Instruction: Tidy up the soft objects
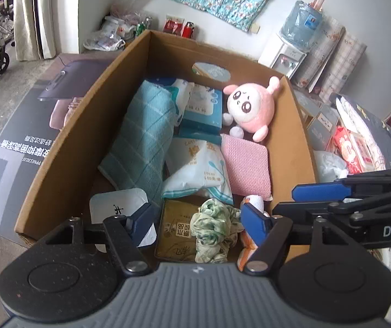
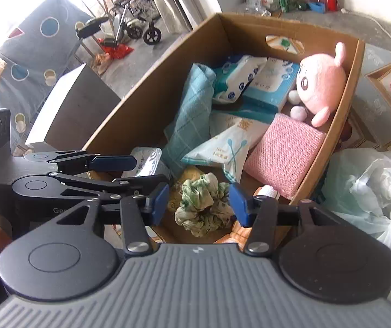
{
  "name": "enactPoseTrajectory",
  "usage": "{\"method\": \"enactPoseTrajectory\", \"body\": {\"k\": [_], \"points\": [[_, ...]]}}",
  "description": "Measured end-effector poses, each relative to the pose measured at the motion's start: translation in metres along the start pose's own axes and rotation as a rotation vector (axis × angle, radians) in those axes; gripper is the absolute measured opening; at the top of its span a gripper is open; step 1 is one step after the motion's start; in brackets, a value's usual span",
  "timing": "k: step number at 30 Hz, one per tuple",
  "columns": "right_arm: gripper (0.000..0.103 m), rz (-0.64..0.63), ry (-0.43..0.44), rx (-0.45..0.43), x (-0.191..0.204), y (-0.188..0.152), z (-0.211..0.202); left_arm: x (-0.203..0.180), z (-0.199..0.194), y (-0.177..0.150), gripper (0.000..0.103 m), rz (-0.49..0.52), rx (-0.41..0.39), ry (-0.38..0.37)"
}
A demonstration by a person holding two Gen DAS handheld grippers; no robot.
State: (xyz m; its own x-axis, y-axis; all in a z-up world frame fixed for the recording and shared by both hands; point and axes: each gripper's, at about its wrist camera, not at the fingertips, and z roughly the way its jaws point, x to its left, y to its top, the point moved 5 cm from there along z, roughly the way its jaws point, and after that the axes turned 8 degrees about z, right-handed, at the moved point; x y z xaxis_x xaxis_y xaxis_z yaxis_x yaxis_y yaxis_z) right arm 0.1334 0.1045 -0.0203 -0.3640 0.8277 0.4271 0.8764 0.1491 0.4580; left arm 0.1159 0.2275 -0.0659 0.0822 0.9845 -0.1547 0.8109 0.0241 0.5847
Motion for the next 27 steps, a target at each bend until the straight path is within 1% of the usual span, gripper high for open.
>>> {"method": "enactPoseTrajectory", "body": {"k": [2, 4, 6, 8, 10, 13, 14, 15, 18, 21, 24, 27], "points": [[0.060, -0.030, -0.006, -0.086, 0.002, -0.006, -0.019, -0.002, -0.015, -0.001, 0.080, 0.010, -0.056, 0.025], [0.077, -0.049, -0.033, -0.179, 0.002, -0.015, -0.038, -0.005, -0.031, -0.003, 0.084, 0.023, -0.113, 0.058], [0.083, -0.063, -0.060, -0.265, 0.001, -0.027, -0.055, -0.009, -0.046, -0.006, 0.090, 0.045, -0.171, 0.084], [0.086, -0.057, -0.087, -0.332, -0.002, -0.039, -0.068, -0.015, -0.061, -0.009, 0.095, 0.065, -0.224, 0.103], [0.092, -0.021, -0.104, -0.390, -0.006, -0.051, -0.079, -0.020, -0.072, -0.013, 0.097, 0.081, -0.265, 0.127], [0.095, 0.031, -0.131, -0.465, -0.011, -0.069, -0.096, -0.029, -0.085, -0.021, 0.103, 0.100, -0.329, 0.169], [0.097, 0.038, -0.146, -0.494, -0.012, -0.075, -0.101, -0.033, -0.088, -0.024, 0.103, 0.112, -0.347, 0.168], [0.102, 0.042, -0.158, -0.523, -0.012, -0.081, -0.107, -0.036, -0.090, -0.026, 0.103, 0.119, -0.356, 0.159], [0.102, 0.057, -0.203, -0.586, -0.014, -0.097, -0.120, -0.040, -0.091, -0.034, 0.103, 0.101, -0.359, 0.117], [0.102, 0.057, -0.294, -0.610, -0.015, -0.115, -0.125, -0.046, -0.089, -0.041, 0.103, 0.092, -0.348, 0.092], [0.102, 0.056, -0.384, -0.609, -0.016, -0.130, -0.125, -0.053, -0.091, -0.049, 0.103, 0.127, -0.364, 0.100], [0.102, 0.079, -0.439, -0.630, -0.017, -0.145, -0.129, -0.063, -0.091, -0.055, 0.103, 0.175, -0.357, 0.114]]}}
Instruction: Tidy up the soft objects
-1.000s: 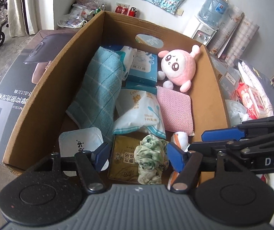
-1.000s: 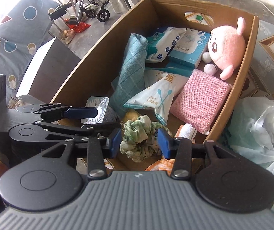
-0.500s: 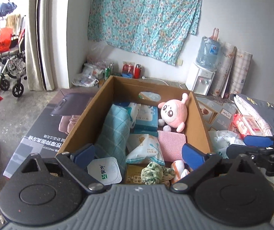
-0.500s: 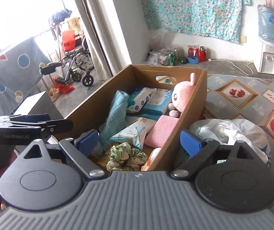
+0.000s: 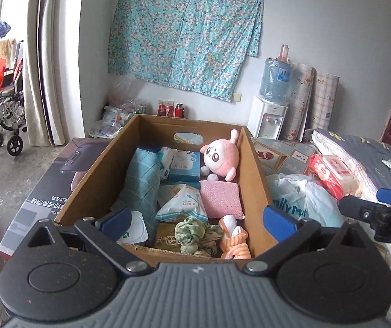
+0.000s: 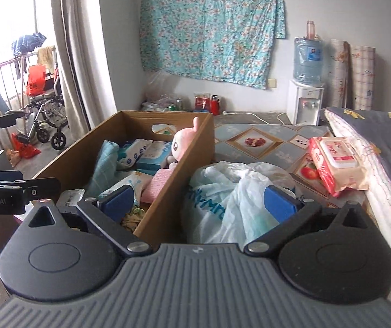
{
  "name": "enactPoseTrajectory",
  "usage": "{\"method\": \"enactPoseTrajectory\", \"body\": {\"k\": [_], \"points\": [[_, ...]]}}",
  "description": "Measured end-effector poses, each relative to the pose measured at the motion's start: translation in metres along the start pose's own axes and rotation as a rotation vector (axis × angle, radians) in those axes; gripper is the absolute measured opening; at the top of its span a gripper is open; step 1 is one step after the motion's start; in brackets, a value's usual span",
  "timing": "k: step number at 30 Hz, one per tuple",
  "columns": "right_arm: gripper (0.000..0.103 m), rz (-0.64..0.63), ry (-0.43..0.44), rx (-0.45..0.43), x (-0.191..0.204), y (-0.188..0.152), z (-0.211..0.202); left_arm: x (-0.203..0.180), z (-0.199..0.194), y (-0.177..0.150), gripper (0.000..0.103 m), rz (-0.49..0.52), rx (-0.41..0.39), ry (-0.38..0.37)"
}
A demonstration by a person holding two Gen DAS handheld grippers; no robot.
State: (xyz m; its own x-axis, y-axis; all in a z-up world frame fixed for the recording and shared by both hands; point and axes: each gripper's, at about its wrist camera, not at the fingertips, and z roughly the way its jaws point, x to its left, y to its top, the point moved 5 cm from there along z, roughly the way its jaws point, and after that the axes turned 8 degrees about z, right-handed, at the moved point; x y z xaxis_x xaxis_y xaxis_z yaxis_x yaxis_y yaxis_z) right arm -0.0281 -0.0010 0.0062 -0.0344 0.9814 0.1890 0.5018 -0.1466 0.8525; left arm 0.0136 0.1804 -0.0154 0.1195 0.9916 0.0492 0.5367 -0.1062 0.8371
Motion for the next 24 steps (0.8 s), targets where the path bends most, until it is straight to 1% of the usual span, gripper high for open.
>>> {"method": "enactPoseTrajectory", "body": {"k": [4, 7, 9, 11, 13, 16, 19, 22, 24], "points": [[0.102, 0.031, -0.037, -0.015, -0.009, -0.009, -0.012, -0.012, -0.003, -0.004, 0.103, 0.010, 0.042, 0.019], [0.102, 0.032, -0.076, -0.020, -0.014, -0.013, -0.020, -0.019, -0.006, -0.007, 0.103, 0.010, 0.061, -0.002], [0.102, 0.016, -0.129, -0.026, -0.016, -0.013, -0.023, -0.023, -0.008, -0.008, 0.103, 0.010, 0.062, 0.000], [0.102, 0.001, -0.188, -0.032, -0.017, -0.011, -0.025, -0.026, -0.008, -0.008, 0.103, 0.006, 0.062, 0.018], [0.102, -0.012, -0.227, -0.036, -0.018, -0.010, -0.027, -0.028, -0.008, -0.007, 0.103, -0.004, 0.059, 0.040], [0.102, -0.017, -0.241, -0.033, -0.020, -0.008, -0.033, -0.029, -0.008, -0.006, 0.103, -0.014, 0.051, 0.090], [0.102, -0.020, -0.249, -0.041, -0.022, -0.004, -0.037, -0.033, -0.006, -0.005, 0.103, 0.024, 0.064, 0.133], [0.102, 0.017, -0.251, -0.064, -0.026, -0.003, -0.041, -0.036, -0.004, -0.004, 0.103, 0.060, 0.069, 0.128], [0.102, 0.057, -0.239, -0.062, -0.029, -0.003, -0.044, -0.037, -0.004, -0.004, 0.103, 0.062, 0.069, 0.109]]}}
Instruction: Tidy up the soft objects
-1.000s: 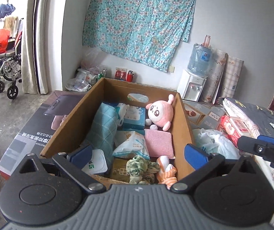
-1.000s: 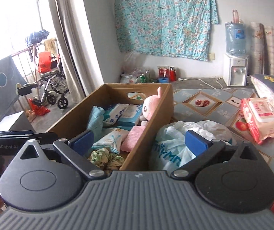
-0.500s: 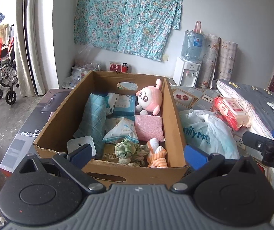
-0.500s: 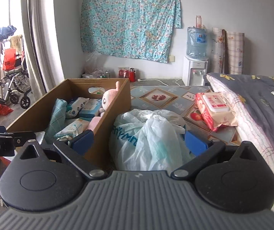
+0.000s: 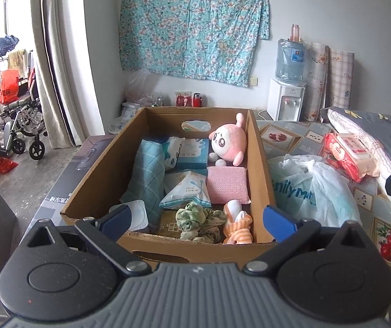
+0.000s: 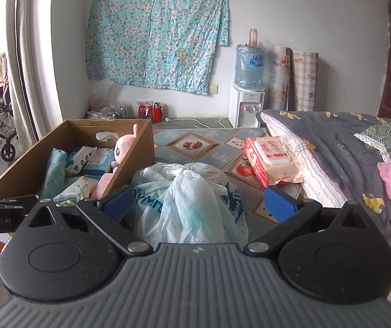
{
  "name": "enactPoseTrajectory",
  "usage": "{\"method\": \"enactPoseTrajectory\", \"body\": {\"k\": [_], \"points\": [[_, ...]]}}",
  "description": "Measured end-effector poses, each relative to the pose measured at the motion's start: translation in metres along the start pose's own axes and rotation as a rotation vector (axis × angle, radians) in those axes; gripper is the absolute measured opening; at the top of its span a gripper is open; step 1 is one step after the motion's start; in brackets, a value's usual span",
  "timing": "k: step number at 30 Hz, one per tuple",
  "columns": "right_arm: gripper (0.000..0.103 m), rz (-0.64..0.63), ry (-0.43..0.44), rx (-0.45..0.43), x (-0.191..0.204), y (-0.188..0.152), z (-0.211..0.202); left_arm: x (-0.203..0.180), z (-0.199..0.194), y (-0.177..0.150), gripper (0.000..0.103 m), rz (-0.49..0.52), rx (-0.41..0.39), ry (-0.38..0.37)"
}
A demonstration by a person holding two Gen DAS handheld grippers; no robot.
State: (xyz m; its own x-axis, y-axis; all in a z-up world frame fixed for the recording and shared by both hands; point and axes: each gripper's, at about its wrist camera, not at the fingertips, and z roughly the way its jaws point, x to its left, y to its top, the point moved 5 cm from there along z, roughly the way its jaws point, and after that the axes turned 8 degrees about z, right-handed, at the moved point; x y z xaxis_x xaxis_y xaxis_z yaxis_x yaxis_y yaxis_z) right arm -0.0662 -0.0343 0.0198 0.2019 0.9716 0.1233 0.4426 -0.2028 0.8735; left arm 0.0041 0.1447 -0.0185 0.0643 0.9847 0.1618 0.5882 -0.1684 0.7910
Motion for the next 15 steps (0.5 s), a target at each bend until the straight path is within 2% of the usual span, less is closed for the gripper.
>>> {"method": "enactPoseTrajectory", "body": {"k": [3, 6, 10, 15], "points": [[0.102, 0.031, 0.021, 0.037, -0.001, -0.004, 0.002, 0.002, 0.001, -0.001, 0.103, -0.014, 0.003, -0.014], [0.102, 0.023, 0.026, 0.065, 0.000, -0.013, 0.006, 0.003, 0.000, -0.003, 0.103, -0.018, -0.003, 0.004], [0.102, 0.046, 0.113, 0.118, 0.008, -0.024, 0.012, 0.006, 0.001, -0.006, 0.103, -0.028, 0.020, 0.012], [0.102, 0.052, 0.162, 0.197, 0.028, -0.032, 0.025, 0.008, 0.005, -0.010, 0.103, -0.024, 0.064, -0.001]]}}
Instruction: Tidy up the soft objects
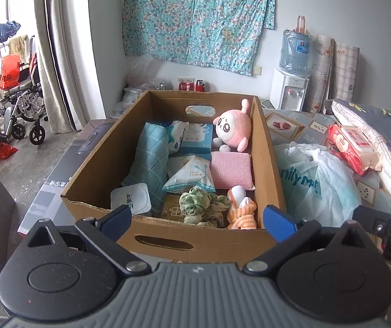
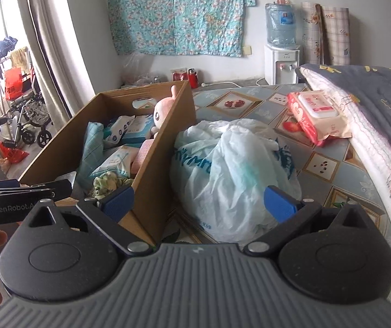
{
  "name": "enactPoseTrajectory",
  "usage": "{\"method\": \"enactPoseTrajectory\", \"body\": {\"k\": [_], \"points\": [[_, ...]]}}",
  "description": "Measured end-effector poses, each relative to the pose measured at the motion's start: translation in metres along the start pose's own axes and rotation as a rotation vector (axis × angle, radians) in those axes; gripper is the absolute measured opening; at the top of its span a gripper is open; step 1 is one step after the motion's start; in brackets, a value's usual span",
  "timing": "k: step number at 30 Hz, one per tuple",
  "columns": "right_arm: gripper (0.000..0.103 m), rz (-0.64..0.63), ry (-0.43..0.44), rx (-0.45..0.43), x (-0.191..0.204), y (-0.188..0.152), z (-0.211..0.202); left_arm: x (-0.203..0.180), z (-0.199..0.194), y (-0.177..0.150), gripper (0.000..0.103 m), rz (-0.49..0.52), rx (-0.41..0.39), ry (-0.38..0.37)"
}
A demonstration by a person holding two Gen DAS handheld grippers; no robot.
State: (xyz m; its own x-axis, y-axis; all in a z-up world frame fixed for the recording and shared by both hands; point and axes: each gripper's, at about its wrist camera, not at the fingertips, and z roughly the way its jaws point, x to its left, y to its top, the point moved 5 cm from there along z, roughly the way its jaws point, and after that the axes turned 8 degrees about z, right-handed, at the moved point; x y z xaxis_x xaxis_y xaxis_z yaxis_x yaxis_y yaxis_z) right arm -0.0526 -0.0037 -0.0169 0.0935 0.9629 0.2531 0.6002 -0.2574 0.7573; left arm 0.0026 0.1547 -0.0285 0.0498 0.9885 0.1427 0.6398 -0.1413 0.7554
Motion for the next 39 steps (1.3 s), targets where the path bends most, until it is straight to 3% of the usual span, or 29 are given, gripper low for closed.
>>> {"method": "enactPoseTrajectory", "body": {"k": [11, 39], "points": [[0.102, -0.077, -0.003, 0.050, 0.026, -0.011, 0.018, 0.005, 0.011, -0.016, 0.103, 0.005, 0.105, -0.006], [0.102, -0.070, -0.020, 0.111, 0.028, -0.017, 0.039, 0.016, 0.017, -0.022, 0.101, -0.010, 0.134, 0.030]]}}
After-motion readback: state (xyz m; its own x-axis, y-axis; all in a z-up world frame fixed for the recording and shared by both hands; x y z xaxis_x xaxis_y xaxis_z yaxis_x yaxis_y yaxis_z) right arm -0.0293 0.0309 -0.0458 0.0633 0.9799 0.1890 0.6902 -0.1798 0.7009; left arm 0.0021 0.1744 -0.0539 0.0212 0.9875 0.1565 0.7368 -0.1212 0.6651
